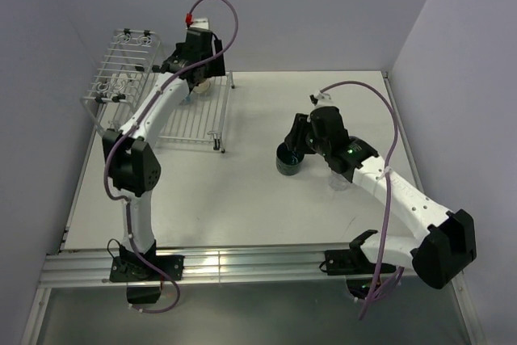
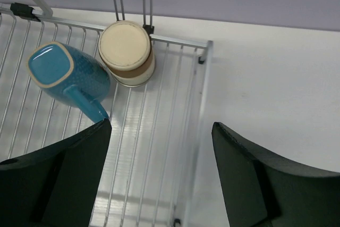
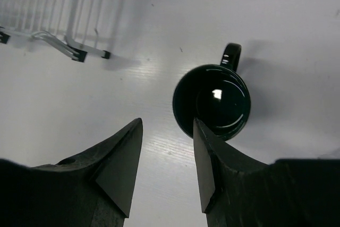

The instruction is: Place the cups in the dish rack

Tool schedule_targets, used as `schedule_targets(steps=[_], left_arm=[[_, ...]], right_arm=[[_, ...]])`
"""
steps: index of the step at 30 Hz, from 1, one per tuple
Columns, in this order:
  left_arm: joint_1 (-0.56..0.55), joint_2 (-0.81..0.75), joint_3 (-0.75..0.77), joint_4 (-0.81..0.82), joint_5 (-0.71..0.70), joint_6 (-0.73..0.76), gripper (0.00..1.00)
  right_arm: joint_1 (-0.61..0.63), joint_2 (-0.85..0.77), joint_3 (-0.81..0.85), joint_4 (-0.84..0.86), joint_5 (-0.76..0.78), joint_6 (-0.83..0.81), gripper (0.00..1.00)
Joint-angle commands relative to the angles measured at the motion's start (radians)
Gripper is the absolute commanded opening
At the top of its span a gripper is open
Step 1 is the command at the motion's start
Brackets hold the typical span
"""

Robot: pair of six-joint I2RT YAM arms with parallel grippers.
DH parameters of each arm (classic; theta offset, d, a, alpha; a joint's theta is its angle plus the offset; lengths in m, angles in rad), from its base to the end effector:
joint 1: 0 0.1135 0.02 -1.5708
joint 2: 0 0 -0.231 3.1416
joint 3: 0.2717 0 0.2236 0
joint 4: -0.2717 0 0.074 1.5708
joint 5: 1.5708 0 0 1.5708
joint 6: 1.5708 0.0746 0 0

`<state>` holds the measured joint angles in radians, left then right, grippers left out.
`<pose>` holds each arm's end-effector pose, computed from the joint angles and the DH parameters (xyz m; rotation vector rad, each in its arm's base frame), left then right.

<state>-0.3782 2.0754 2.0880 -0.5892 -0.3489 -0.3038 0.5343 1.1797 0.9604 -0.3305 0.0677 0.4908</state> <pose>0.4435 -0.1488 0.2999 -0.1225 2.1053 -0.0322 0.2451 0.1392 0.2612 -0.0060 2.1661 0.5309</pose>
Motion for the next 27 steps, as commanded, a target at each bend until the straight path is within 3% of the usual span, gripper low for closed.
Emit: schedule_targets(steps=[1, 10, 18, 27], left_arm=[[-0.022, -0.178, -0.029, -0.015, 0.037, -0.098, 0.83], [-0.151, -0.396, -0.210, 0.017, 0.071, -0.146, 0.83], [-0.165, -0.566, -0.387, 0.068, 0.094, -0.153, 0.83], [-0.165, -0.610, -0.480, 0.086, 0.094, -0.138, 0.83]], right_arm=[[0.013, -0.009, -0.029, -0.030, 0.057, -0.026, 0.51], [0.058, 0.124, -0.025, 0.002, 0.067, -0.032, 0.51], [0.121, 0.280, 0.035, 0.007, 0.107, -0.032, 0.51], [0.145, 0.416, 0.086, -0.004, 0.164, -0.032, 0.47]])
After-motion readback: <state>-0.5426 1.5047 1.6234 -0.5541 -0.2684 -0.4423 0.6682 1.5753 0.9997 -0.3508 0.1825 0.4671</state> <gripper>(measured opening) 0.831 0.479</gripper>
